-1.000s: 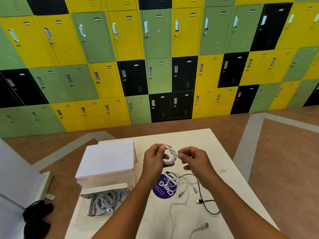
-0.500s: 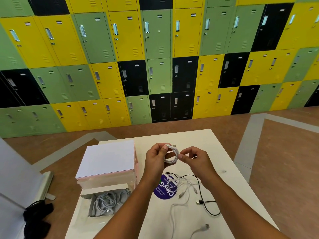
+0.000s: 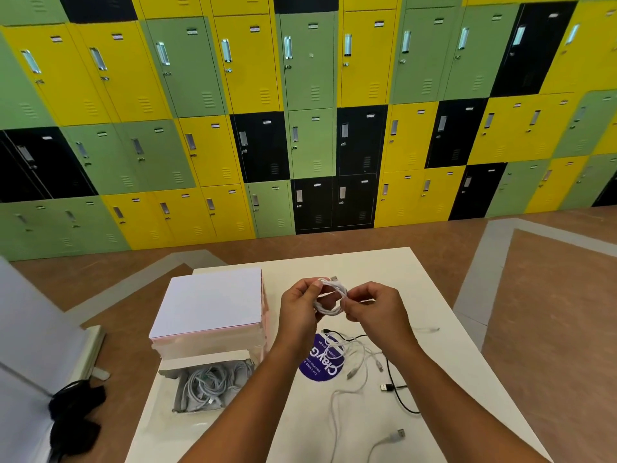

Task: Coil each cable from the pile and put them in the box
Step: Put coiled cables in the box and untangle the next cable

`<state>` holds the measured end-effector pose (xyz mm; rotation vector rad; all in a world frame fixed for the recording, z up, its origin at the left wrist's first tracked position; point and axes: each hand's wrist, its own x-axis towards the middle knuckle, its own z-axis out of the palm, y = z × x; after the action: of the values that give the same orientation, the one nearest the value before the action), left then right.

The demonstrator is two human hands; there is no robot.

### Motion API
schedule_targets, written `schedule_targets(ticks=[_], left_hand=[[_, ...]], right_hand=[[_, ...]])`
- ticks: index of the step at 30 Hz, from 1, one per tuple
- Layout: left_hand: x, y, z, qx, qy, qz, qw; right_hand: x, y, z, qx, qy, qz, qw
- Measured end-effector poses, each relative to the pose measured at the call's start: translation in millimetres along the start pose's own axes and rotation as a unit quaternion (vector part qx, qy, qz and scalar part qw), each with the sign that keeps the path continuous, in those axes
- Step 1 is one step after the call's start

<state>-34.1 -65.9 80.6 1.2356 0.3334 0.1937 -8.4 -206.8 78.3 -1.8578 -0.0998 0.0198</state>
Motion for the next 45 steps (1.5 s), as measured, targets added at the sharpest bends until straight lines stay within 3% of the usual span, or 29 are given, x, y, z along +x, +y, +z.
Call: schedule_targets(ticks=[5, 9, 15, 28, 45], left_hand=[[-8, 2, -8, -0.012, -0.033, 0.008, 0.999], [-11, 2, -22, 0.02, -0.013, 0.037, 0.999], [-13, 3, -66, 0.149, 0.006, 0.06, 0.987], [-43, -11, -195, 0.239, 0.119, -0.028, 0.963], [-26, -75, -253, 0.319, 0.229, -0.068, 0.917]], right_hand=[[-1, 0, 6, 0.038, 0.009, 0.012, 0.999], [-1, -1, 13, 0.074, -0.005, 0.024, 0.997], [-6, -2, 35, 0.076, -0.033, 0.034, 0.996], [-44, 23, 143, -0.092, -0.227, 0.031, 0.969], [-67, 66, 221, -0.217, -0.303, 0.034, 0.927]])
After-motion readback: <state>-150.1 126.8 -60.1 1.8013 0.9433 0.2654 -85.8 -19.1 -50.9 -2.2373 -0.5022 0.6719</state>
